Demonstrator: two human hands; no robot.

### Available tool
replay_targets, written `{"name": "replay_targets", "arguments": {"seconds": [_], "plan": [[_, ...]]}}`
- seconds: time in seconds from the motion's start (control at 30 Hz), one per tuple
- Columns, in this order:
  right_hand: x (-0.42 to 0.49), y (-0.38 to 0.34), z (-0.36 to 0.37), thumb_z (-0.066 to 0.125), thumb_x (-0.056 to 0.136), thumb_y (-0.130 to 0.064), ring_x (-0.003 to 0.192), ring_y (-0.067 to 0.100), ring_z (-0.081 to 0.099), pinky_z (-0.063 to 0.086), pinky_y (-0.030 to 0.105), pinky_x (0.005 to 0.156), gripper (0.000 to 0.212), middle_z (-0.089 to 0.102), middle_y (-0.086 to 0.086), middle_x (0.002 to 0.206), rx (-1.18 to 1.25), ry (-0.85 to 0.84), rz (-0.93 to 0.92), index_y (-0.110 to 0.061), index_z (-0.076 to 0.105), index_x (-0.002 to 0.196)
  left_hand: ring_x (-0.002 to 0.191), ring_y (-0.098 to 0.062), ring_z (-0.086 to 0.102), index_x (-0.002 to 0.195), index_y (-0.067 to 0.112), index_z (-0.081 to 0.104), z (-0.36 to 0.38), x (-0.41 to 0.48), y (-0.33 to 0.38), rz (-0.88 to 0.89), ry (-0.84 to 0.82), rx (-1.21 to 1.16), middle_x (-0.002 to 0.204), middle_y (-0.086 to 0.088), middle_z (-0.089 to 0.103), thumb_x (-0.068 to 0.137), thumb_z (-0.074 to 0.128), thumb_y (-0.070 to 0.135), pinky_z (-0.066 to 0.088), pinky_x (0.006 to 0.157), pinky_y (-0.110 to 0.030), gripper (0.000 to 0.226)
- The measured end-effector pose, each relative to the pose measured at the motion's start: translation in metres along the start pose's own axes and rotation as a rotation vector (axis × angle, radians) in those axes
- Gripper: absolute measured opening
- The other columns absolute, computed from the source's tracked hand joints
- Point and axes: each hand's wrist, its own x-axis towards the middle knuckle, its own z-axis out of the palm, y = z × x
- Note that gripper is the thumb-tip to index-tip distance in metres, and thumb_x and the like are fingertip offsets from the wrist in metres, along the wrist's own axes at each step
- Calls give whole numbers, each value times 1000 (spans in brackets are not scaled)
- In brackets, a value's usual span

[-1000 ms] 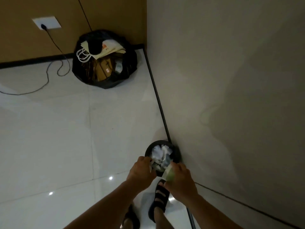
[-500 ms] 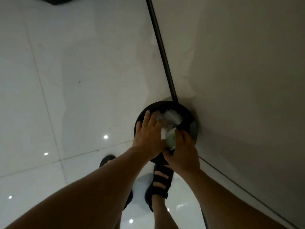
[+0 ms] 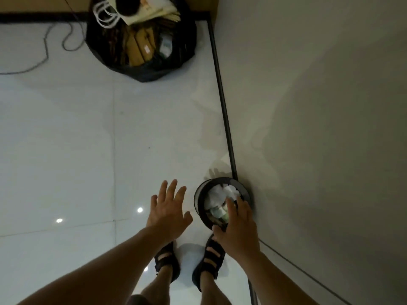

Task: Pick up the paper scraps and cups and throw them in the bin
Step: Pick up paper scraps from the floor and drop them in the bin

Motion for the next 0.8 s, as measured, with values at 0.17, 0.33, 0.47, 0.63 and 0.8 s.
{"name": "replay_targets", "arguments": {"seconds": [0.17, 0.33, 0.47, 0.63, 0.8], "plan": [[-45, -79, -79, 52, 89, -59, 149, 25, -4, 20, 45, 119, 85, -5, 1, 163, -140, 30, -204, -33, 5, 154, 147, -27, -13, 152, 24, 7, -101, -77, -14, -69, 140, -42, 161, -4, -6, 91, 43, 50, 11, 117, -52, 75], [-101, -145, -127, 50, 90, -58, 149, 25, -9, 17, 48, 119, 84, -8, 0, 163, -268, 11, -397, -33, 3, 155, 147, -27, -12, 151, 24, 9, -154, -174, -34, -206, 239, -107, 161, -3, -3, 91, 40, 52, 10, 116, -54, 73], [-146, -184, -142, 48, 90, -57, 149, 26, -8, 15, 48, 118, 84, -10, 3, 163, -369, -34, -567, -31, 1, 155, 147, -26, -11, 151, 24, 11, -155, -263, -52, -383, 330, -210, 161, -3, -1, 90, 39, 54, 8, 117, -54, 73], [-212, -225, -123, 47, 90, -59, 149, 25, -9, 13, 48, 118, 85, -11, 2, 163, -516, -123, -806, -31, 0, 155, 147, -26, -11, 151, 24, 13, -117, -376, -53, -643, 376, -362, 161, -2, -1, 90, 39, 55, 7, 117, -54, 73], [-308, -281, -76, 49, 90, -59, 149, 24, -8, 11, 48, 117, 83, -6, 1, 163, -628, -198, -1110, -32, 5, 155, 147, -25, -8, 151, 24, 15, -71, -487, -63, -912, 514, -482, 161, -2, 2, 90, 40, 56, 10, 116, -52, 73]]}}
